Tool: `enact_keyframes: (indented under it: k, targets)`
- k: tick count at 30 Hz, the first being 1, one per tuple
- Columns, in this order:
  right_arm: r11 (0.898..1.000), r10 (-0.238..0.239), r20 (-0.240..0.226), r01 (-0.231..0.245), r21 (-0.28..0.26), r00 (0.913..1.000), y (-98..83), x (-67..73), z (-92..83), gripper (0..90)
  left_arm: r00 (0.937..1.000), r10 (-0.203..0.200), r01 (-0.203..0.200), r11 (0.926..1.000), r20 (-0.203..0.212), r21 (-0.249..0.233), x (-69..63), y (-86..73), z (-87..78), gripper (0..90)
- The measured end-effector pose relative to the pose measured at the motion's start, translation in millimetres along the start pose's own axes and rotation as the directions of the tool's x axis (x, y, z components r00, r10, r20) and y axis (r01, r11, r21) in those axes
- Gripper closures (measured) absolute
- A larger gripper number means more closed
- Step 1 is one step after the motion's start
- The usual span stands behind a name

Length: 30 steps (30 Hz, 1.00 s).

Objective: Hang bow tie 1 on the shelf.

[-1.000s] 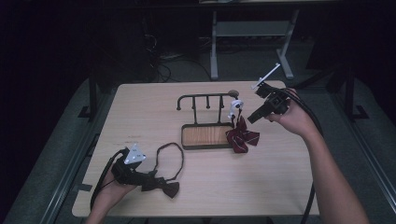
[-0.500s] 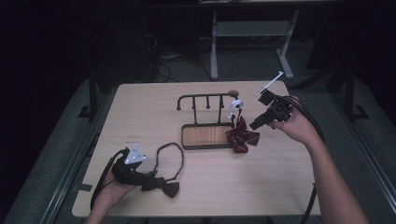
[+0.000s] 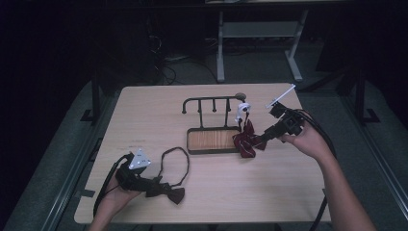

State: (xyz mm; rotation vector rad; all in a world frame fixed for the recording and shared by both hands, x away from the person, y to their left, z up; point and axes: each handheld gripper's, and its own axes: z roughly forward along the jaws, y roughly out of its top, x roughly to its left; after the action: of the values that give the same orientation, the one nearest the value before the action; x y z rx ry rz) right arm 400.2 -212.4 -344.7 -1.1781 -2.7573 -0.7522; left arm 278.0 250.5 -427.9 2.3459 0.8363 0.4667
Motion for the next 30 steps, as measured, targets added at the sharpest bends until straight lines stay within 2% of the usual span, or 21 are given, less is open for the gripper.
enact_keyframes:
  k: [8,30]
  targets:
    - [1.0,-0.003,0.017,0.003,-0.018,0.9998,-14.3,3.7,5.8,48.3,1.0,0.001,-0.001,1.0,-0.001,0.002,-0.1,0.0,0.1,27.8]
    - [0.998,0.014,0.008,-0.014,-0.062,0.9999,-50.4,8.0,18.4,42.3,1.0,-0.005,0.005,1.0,0.001,-0.002,-1.3,-0.1,1.1,27.8]
